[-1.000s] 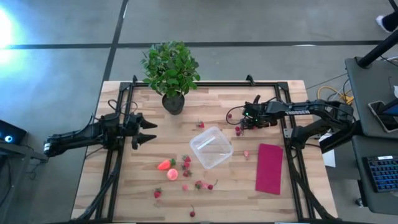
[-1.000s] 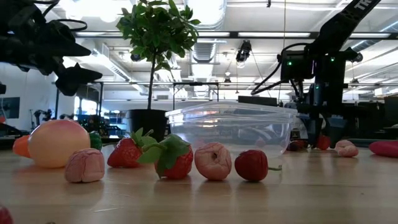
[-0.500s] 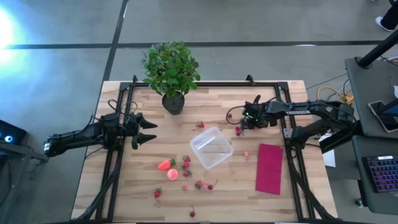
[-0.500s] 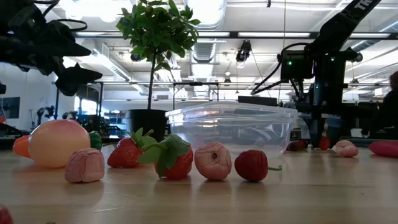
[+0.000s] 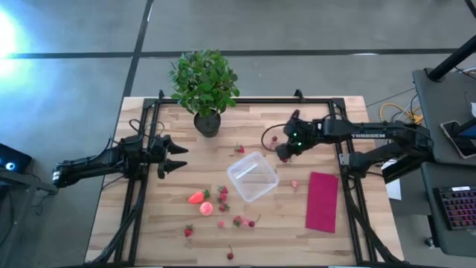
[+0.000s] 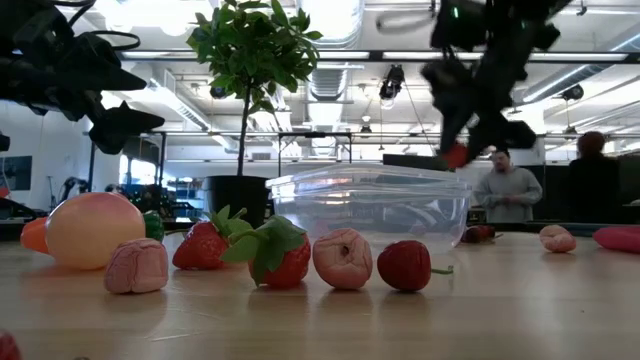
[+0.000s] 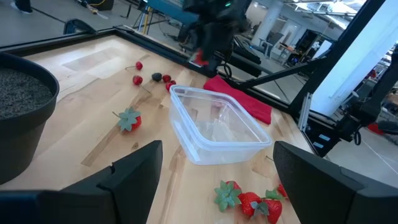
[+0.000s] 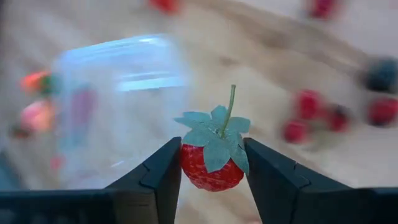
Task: Pick and placing Produce into tupperware
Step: Put the red strawberry into the transparent bin, then put the red cherry into the transparent bin
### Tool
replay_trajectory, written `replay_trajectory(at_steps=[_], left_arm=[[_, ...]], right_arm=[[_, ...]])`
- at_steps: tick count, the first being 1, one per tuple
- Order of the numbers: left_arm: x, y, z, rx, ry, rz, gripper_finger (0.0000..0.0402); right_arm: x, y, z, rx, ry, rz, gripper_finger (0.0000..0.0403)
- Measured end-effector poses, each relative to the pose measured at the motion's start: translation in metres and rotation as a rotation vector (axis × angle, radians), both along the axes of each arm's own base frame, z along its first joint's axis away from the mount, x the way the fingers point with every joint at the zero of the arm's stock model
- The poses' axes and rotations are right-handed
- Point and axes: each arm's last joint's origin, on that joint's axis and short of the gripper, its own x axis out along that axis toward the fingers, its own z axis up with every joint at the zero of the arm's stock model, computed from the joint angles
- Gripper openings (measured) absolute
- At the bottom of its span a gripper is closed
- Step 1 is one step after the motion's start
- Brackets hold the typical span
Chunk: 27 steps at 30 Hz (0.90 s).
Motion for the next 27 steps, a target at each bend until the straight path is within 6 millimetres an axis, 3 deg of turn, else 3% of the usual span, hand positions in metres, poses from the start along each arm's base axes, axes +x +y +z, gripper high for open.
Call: replay_trajectory(at_steps=[3,7,14,20,24,27], left_arm=[[0.000,0.000,0.000,0.000,0.000,0.000,0.0293],[0.000,0.000,0.000,0.000,0.000,0.000,0.0293],[0.000,0.000,0.000,0.000,0.001,0.000,0.0293],[0.000,0.000,0.000,0.000,0.000,0.000,0.0293],[0.000,0.000,0.000,0.000,0.001,0.000,0.0293],[0.000,0.000,0.000,0.000,0.001,0.000,0.0293]], right_arm=[[0.021,0.016,0.015,-0.038,-0.052,0.103,0.0154],[0.052,0.028,0.016,-0.090,-0.042,0.228,0.0157],[0.100,0.030,-0.011,-0.084,0.172,0.333,0.0176],[0.124,0.038,-0.022,-0.120,0.313,0.419,0.0206],[0.129,0.043,-0.007,-0.214,0.305,0.419,0.0229],[0.118,0.039,0.008,-0.284,0.361,0.386,0.0244]])
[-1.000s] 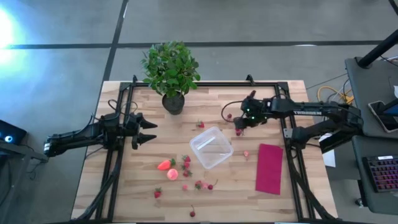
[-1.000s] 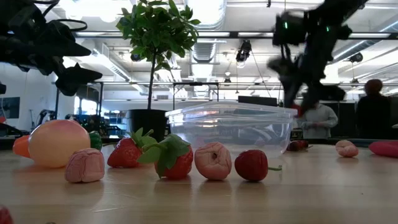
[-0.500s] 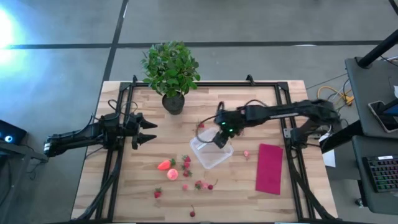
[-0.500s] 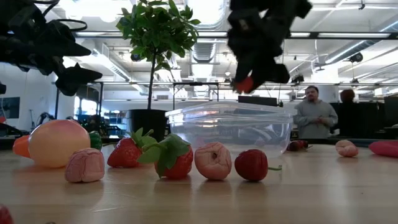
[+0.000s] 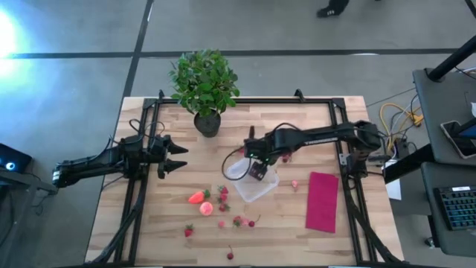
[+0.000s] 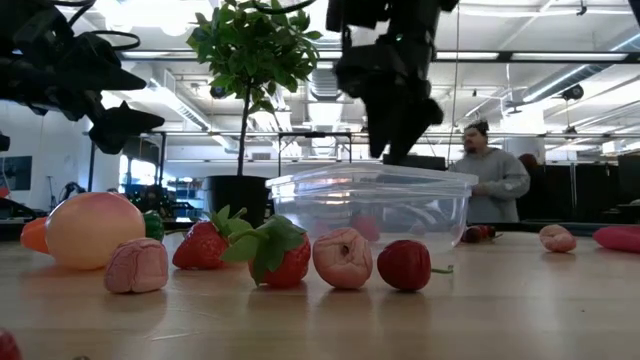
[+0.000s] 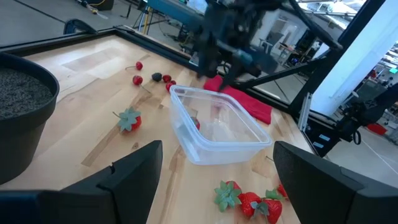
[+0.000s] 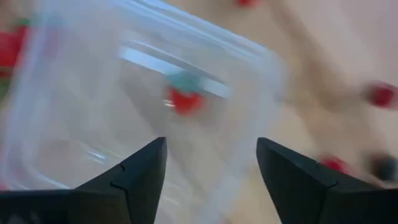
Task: Pick and placing Produce into tupperware
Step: Put the red cherry into the transparent bin
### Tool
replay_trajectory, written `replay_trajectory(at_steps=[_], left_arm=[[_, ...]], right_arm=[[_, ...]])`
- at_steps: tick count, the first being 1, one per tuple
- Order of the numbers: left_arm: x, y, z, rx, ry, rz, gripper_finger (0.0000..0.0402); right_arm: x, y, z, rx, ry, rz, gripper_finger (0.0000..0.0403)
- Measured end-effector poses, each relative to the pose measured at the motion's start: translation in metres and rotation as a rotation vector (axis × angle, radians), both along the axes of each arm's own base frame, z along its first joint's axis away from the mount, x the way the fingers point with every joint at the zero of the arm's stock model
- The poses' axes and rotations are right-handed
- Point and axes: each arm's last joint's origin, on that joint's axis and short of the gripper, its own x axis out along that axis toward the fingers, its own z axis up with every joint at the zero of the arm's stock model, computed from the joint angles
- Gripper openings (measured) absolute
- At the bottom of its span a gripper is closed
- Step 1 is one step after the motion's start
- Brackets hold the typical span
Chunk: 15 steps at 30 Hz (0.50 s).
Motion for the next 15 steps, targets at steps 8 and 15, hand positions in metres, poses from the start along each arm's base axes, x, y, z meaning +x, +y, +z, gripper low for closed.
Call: replay_trajectory(at_steps=[8,15], left_arm=[[0.000,0.000,0.000,0.000,-0.001,0.000,0.0293],[0.000,0.000,0.000,0.000,0.000,0.000,0.0293]], right_arm=[[-0.058,-0.054,0.013,0.024,0.149,-0.202,0.0247],[-0.098,-0.108,-0.014,-0.001,0.144,-0.387,0.0246]])
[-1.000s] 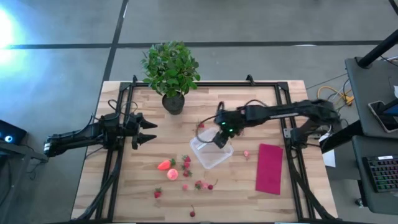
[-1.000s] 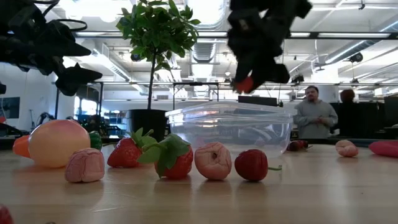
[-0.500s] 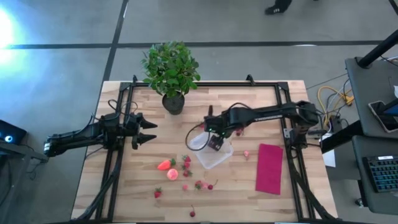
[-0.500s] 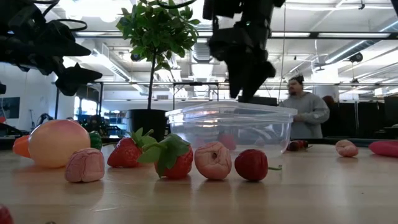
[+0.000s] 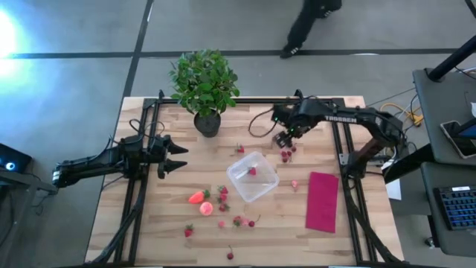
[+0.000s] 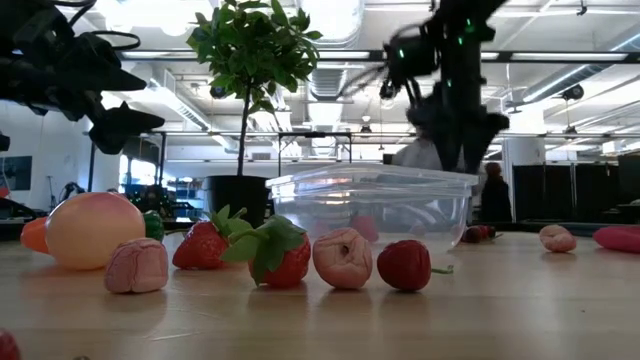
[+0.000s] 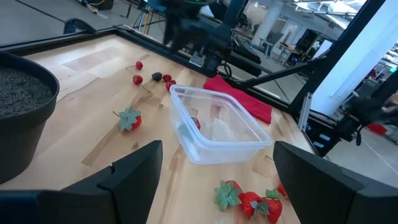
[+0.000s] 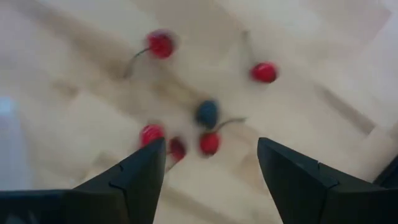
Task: Pick and placing Produce into tupperware
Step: Put the red cherry into the transparent bin
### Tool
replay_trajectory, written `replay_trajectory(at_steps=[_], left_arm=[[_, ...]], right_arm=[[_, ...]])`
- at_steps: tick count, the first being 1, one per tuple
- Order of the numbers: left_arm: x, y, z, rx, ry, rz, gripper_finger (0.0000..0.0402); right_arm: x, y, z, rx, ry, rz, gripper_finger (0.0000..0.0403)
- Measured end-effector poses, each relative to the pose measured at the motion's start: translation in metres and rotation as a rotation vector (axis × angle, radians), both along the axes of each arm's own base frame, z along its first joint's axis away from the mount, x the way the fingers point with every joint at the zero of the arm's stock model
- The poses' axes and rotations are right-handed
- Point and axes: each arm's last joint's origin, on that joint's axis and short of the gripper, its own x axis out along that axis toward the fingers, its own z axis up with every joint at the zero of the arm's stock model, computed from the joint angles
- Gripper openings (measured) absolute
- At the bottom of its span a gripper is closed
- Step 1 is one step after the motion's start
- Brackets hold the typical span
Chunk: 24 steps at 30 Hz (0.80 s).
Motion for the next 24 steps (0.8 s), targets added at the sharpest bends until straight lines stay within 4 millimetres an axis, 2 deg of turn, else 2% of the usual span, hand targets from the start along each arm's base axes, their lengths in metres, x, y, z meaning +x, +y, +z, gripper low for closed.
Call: replay_trajectory(at_steps=[5,12,17,24], left_arm=[[0.000,0.000,0.000,0.000,-0.001,0.000,0.0293],[0.000,0.000,0.000,0.000,-0.001,0.000,0.0293],[0.000,0.000,0.000,0.000,-0.001,0.000,0.0293],[0.000,0.000,0.000,0.000,-0.001,0.000,0.0293]], right_arm=[[-0.015,-0.027,-0.023,-0.003,0.021,0.044,0.0244],[-0.022,-0.053,-0.045,0.005,0.058,0.122,0.0230],[-0.022,-0.065,-0.054,0.018,0.081,0.164,0.0220],[-0.015,-0.072,-0.064,0.037,0.106,0.201,0.0219]])
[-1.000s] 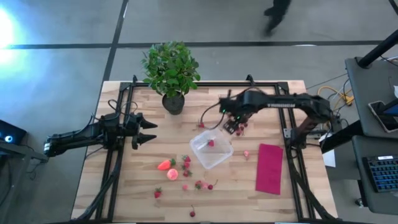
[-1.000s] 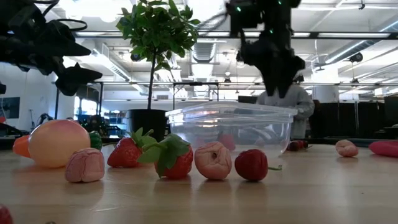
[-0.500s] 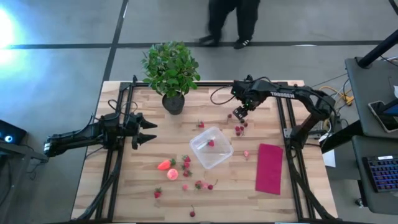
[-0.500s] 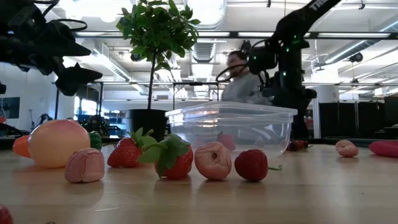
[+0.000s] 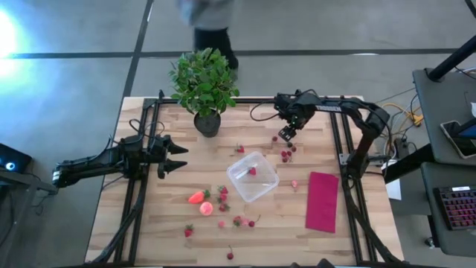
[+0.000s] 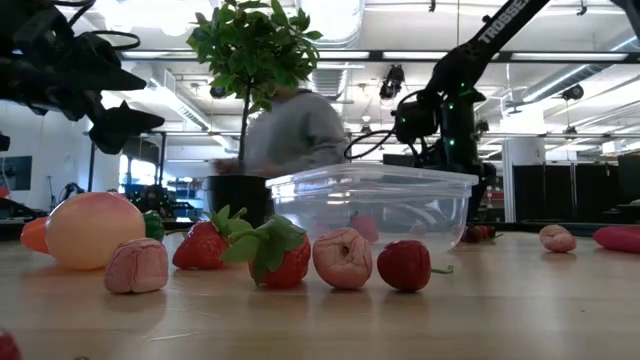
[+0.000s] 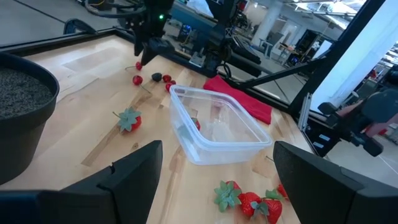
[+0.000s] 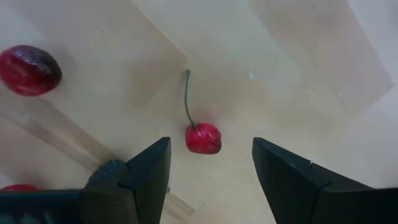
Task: Pick and placing Produce into tupperware
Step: Put the red cherry into the transparent bin
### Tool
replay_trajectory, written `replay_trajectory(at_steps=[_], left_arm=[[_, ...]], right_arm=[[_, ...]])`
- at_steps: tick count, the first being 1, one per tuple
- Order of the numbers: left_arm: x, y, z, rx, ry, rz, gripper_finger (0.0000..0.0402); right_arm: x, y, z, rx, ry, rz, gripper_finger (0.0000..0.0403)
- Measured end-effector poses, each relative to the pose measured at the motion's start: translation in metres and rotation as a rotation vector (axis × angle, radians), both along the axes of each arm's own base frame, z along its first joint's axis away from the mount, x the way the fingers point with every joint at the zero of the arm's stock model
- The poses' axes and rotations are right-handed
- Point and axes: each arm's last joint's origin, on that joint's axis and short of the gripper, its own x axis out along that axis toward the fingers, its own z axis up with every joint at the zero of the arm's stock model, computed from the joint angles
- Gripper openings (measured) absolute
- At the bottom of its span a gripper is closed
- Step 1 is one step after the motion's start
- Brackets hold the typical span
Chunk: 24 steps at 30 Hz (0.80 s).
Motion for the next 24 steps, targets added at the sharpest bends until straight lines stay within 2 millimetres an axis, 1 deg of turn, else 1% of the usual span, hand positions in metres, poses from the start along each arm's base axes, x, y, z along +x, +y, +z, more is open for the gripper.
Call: replay_trajectory(at_steps=[7,14,24], left_arm=[[0.000,0.000,0.000,0.000,0.000,0.000,0.0293],[0.000,0.000,0.000,0.000,0.000,0.000,0.0293],[0.000,0.000,0.000,0.000,0.000,0.000,0.0293]], right_arm=[[0.000,0.000,-0.013,0.025,0.034,0.012,0.0219],[0.000,0.000,-0.014,0.020,0.027,0.012,0.0214],[0.001,-0.001,-0.014,0.033,0.006,-0.003,0.0137]])
